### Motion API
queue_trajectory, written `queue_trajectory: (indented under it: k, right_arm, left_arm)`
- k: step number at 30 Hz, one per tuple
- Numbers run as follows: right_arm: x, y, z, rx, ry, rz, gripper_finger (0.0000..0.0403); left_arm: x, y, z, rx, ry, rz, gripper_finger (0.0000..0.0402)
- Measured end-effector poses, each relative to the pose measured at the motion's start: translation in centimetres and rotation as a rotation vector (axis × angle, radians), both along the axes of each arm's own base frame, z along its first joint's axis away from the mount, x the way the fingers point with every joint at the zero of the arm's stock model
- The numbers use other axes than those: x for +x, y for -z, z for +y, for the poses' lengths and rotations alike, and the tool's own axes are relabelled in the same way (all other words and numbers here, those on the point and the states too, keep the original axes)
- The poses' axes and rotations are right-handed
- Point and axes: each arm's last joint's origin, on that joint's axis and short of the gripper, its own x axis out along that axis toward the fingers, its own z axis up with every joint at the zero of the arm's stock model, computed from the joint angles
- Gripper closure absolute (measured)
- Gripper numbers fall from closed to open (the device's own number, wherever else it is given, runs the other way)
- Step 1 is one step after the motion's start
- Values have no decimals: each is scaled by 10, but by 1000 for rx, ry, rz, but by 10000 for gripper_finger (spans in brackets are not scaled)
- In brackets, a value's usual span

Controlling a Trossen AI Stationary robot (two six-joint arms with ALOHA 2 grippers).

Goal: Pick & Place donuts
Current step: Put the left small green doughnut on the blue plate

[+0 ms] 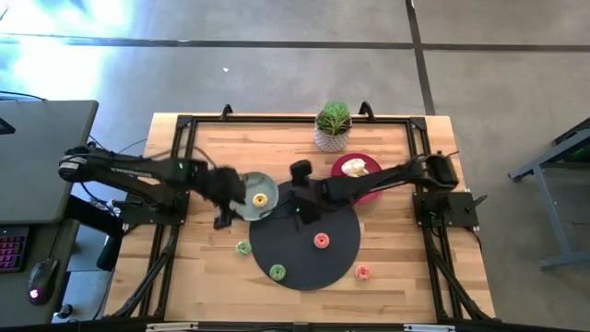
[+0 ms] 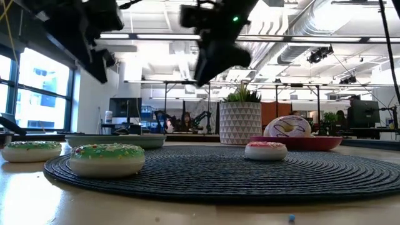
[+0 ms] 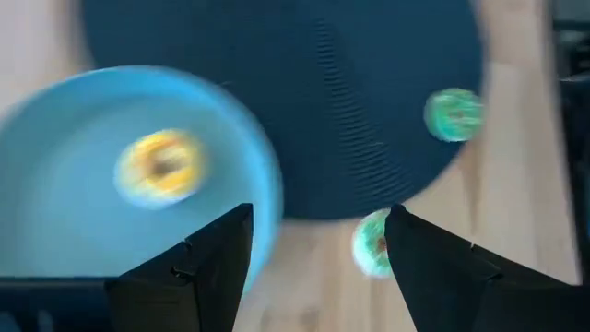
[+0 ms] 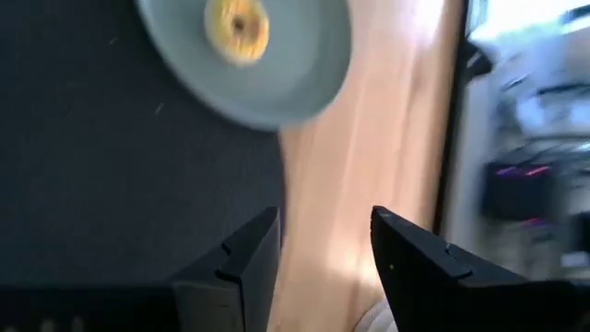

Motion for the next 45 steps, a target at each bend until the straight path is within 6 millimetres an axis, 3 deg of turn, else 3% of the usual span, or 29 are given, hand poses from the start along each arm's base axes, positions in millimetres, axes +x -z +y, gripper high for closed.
queue_trajectory:
  k: [6,9,15,24,28,34,39,45]
  right_arm:
    - [-21,-21,-33,314,61,26,244]
    - [-21,-22,-42,416,57,20,244]
    - [-18,-23,-44,423,52,-12,244]
    - [-17,-24,-38,406,9,-16,246]
    - [-16,-24,-39,403,6,-21,246]
    - [-17,-24,-39,399,2,-16,246]
    - [-19,-23,-39,405,16,11,247]
    - [-25,-20,-38,424,4,90,247]
  left_arm:
    - [6,48,-41,-33,190,-196,163]
    - [2,64,-53,-12,232,-153,163]
    - [-1,89,-65,94,204,-26,163]
    - [6,114,-70,97,151,94,165]
    - [8,113,-70,100,149,92,200]
    - [14,104,-75,39,197,87,309]
    - [22,84,-80,16,240,94,388]
    - [27,49,-74,294,221,160,383]
